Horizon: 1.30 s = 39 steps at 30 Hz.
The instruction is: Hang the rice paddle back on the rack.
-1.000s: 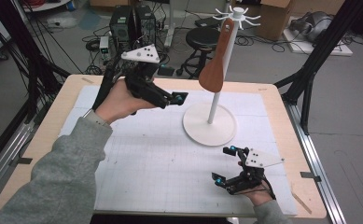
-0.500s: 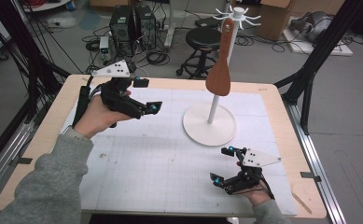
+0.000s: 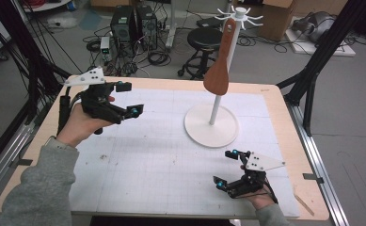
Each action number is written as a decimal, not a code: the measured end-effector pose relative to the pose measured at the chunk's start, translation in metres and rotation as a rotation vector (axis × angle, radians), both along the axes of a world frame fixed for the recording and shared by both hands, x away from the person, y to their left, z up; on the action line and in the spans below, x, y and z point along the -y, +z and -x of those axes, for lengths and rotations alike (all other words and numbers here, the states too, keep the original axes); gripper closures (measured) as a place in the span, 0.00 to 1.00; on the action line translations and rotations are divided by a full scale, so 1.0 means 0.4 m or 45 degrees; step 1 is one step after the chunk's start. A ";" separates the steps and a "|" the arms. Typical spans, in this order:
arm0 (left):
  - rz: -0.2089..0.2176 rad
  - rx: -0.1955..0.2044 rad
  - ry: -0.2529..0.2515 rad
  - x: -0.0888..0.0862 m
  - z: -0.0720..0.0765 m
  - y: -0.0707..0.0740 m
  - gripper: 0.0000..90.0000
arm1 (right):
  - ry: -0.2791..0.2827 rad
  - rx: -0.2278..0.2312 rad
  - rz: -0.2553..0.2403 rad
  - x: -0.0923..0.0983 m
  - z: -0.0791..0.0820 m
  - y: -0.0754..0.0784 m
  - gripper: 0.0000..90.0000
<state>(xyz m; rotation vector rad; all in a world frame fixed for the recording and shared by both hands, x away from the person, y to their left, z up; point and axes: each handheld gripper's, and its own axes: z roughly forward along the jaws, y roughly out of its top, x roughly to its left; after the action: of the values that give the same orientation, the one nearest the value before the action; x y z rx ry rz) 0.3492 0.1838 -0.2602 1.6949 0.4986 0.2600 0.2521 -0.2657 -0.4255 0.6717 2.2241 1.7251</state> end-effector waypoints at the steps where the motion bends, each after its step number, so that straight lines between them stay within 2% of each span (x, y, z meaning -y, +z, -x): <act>1: 0.009 0.005 0.006 -0.009 0.005 -0.004 0.02 | -0.002 0.001 0.003 0.000 0.000 0.000 0.00; 4: 0.018 0.013 0.023 -0.034 0.021 -0.017 0.02 | -0.006 0.011 0.004 0.002 0.001 0.001 0.00; 6: 0.008 0.025 0.051 -0.052 0.034 -0.029 0.02 | -0.014 -0.003 -0.004 0.001 0.004 0.002 0.00; 9: -0.001 0.042 0.082 -0.073 0.053 -0.047 0.02 | -0.021 0.007 -0.012 0.002 0.002 0.005 0.00; 14: -0.020 0.061 0.112 -0.101 0.085 -0.085 0.02 | -0.030 0.009 -0.015 0.002 0.001 0.006 0.00; 20: 0.013 0.050 0.154 -0.134 0.111 -0.129 0.02 | -0.033 0.016 -0.026 0.004 0.000 0.007 0.00; 22: 0.053 0.046 0.156 -0.140 0.118 -0.135 0.02 | -0.033 0.022 -0.025 0.004 -0.001 0.008 0.00; 30: 0.045 0.075 0.215 -0.156 0.142 -0.171 0.02 | -0.030 0.025 -0.032 0.004 0.003 0.012 0.00; 32: 0.019 0.087 0.241 -0.159 0.150 -0.187 0.02 | -0.030 0.034 -0.031 0.005 0.003 0.013 0.00; 38: 0.067 0.081 0.250 -0.185 0.171 -0.262 0.02 | -0.057 0.047 -0.042 0.015 0.006 0.017 0.00; 39: 0.048 0.038 0.256 -0.188 0.169 -0.270 0.02 | -0.064 0.044 -0.039 0.017 0.006 0.017 0.00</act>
<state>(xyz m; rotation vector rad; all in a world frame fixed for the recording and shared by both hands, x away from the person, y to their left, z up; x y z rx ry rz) 0.2815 0.2590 -0.3681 1.6035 0.6488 0.4179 0.2497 -0.2727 -0.4186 0.6930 2.1431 1.7367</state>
